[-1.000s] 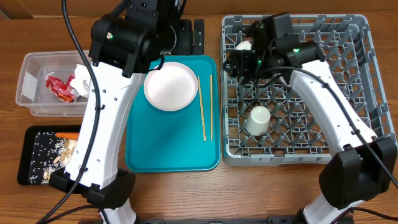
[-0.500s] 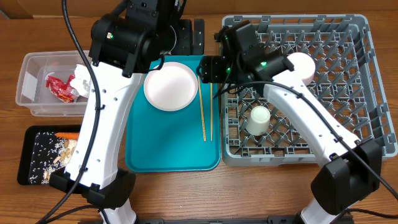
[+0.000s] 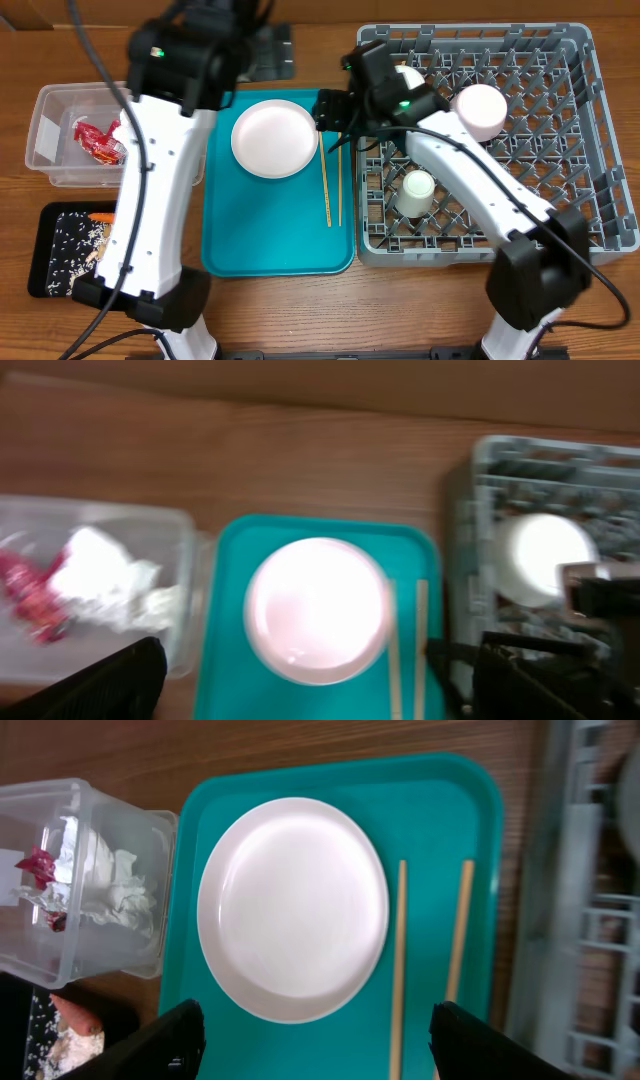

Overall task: Sort waste into correct bins and load items into the dishwasher
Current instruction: 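Lower the right gripper and grasp the rim of the pink plate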

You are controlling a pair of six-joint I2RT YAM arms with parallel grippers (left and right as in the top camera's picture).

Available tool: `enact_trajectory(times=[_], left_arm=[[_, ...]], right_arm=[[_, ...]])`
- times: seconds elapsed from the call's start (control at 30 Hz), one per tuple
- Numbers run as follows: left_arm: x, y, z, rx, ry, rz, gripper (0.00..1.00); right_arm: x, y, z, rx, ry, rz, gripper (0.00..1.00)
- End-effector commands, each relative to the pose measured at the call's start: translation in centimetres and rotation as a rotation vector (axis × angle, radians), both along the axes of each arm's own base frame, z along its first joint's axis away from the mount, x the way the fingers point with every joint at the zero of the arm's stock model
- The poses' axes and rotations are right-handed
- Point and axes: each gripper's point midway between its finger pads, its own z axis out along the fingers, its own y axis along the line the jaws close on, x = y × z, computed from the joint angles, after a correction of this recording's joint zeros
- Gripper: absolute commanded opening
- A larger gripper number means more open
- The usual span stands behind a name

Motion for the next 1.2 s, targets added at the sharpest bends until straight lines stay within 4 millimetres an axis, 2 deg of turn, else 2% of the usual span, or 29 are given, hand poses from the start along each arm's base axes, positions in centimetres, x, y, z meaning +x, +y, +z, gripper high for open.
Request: enact_trajectory(times=[0.0, 0.2, 0.33, 0.77, 0.93, 1.17], left_arm=[[-0.6, 5.9, 1.2, 0.019, -0.017, 0.176, 1.00], [-1.3, 11.5, 0.4, -0.007, 0.035, 0.309, 1.00], [-1.7, 13.0, 0.1, -0.009, 0.052, 0.346, 1.00], [-1.9, 13.0, 0.0, -0.007, 0.060, 0.346, 1.00], [-1.9, 13.0, 0.0, -0.008, 0.061, 0.346, 1.00], [-1.9, 13.0, 0.0, -0.008, 0.061, 0.346, 1.00]], right_arm=[[0.0, 2.2, -2.6, -0.014, 0.018, 0.021, 0.72], [1.6, 3.9, -6.7, -0.090, -0.030, -0.025, 0.70], [2.4, 3.9, -8.4, -0.153, -0.073, -0.061, 0.70], [2.9, 3.3, -13.5, -0.273, -0.071, -0.095, 0.67], [2.9, 3.4, -13.6, -0.273, -0.072, -0.093, 0.51], [2.8, 3.5, -13.6, -0.272, -0.073, -0.091, 0.44]])
